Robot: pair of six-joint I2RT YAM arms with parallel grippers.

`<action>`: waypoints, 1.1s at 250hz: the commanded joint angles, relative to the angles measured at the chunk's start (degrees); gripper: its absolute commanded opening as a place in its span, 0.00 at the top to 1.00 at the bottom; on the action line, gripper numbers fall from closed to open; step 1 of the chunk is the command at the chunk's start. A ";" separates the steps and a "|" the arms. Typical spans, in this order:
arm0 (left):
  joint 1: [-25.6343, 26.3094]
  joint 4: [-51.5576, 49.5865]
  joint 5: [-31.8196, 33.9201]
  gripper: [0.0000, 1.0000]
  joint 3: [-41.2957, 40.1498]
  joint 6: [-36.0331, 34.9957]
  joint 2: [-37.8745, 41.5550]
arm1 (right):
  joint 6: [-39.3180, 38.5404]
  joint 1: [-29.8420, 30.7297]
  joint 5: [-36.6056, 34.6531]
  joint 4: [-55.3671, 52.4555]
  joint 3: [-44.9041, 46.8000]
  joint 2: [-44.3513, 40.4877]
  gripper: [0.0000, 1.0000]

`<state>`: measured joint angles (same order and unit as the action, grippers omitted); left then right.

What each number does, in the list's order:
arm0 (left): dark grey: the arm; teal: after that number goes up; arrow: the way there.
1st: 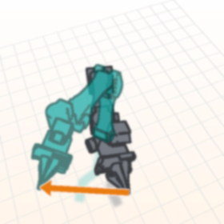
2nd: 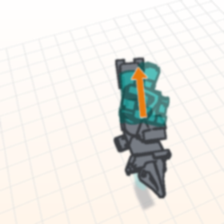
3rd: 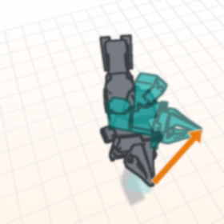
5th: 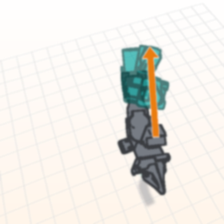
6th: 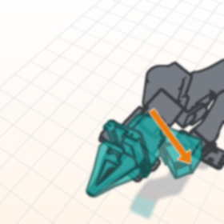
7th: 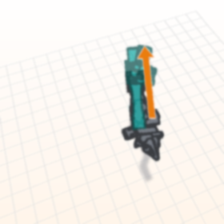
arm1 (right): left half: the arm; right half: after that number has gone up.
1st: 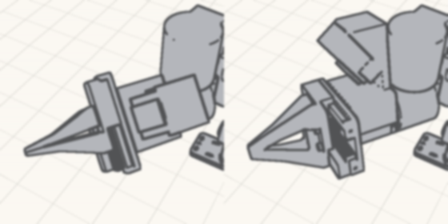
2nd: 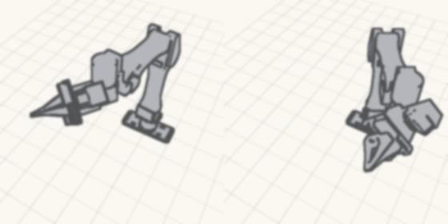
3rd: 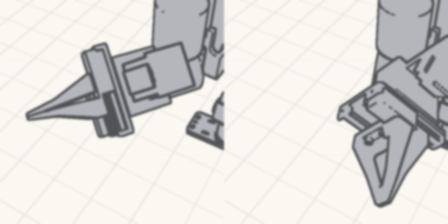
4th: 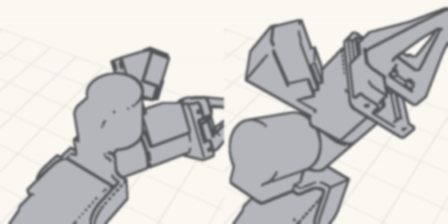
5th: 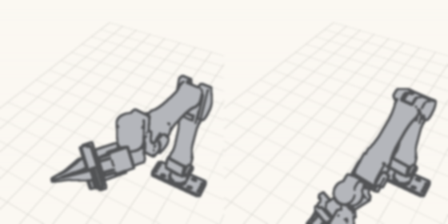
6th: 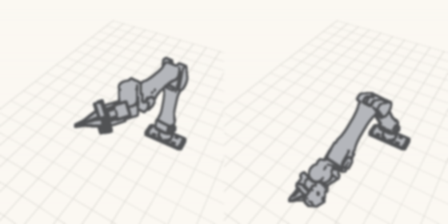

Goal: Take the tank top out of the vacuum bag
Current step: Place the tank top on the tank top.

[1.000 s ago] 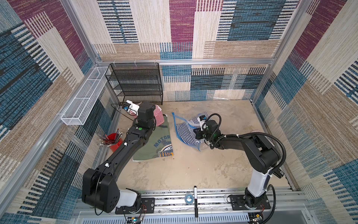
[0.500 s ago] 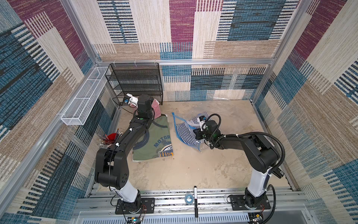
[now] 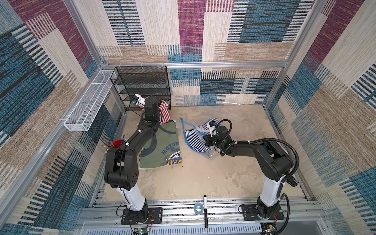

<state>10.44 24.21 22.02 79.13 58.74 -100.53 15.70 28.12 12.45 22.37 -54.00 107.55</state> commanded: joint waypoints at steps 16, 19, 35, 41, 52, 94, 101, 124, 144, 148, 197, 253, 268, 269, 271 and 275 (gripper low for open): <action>-0.40 2.17 -1.55 1.00 0.80 -1.90 -0.04 | -0.31 0.02 0.54 0.58 -0.47 0.31 1.00; -0.41 1.90 -1.49 1.00 0.58 -1.55 0.12 | -0.28 0.06 0.56 0.57 -0.55 0.38 1.00; -0.33 0.90 -0.97 1.00 -1.92 0.47 1.48 | -0.25 0.03 0.63 0.40 -0.58 0.42 1.00; -0.33 0.92 -0.95 1.00 -3.06 1.11 2.08 | -0.24 0.04 0.60 0.46 -0.58 0.42 1.00; -0.33 0.85 -0.84 1.00 -5.30 2.29 3.37 | -0.27 0.03 0.65 0.45 -0.57 0.38 1.00; 0.67 -1.29 1.53 1.00 -13.13 4.01 10.32 | -0.08 0.02 1.00 0.73 -0.51 0.31 1.00; 0.99 -1.86 2.50 1.00 -14.44 4.18 11.50 | -0.13 0.08 1.09 0.68 -0.52 0.29 1.00; 2.36 -5.23 5.83 1.00 -17.73 6.46 15.13 | 0.02 0.07 1.30 0.65 -0.61 0.47 1.00; 3.13 -8.27 7.09 1.00 -20.13 9.94 17.29 | 0.00 0.07 1.26 0.68 -0.73 0.58 1.00; 3.25 -9.11 7.23 1.00 -20.50 10.75 17.65 | 0.01 0.04 1.26 0.63 -0.71 0.67 1.00; 4.47 -14.83 7.17 1.00 -25.93 19.68 20.62 | -0.07 -0.01 1.27 0.48 -0.91 0.82 1.00; 5.67 -19.37 5.66 1.00 -32.27 28.28 23.39 | 0.01 0.04 1.57 0.34 -1.07 0.99 1.00; 6.12 -20.78 5.75 1.00 -33.97 30.46 24.17 | 0.02 0.08 1.64 0.38 -1.10 1.13 1.00; 6.15 -20.87 5.80 1.00 -34.10 30.60 24.20 | 0.02 0.04 1.63 0.30 -1.11 1.15 1.00; 6.21 -20.98 5.81 1.00 -34.34 30.76 24.30 | -0.04 0.08 1.62 0.28 -1.15 1.17 1.00; 6.36 -21.25 5.96 1.00 -34.79 31.23 24.53 | 0.02 0.04 1.60 0.24 -1.26 1.17 1.00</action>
<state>16.14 6.90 28.03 46.83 83.46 -77.30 15.73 28.16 13.43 22.15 -54.59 108.51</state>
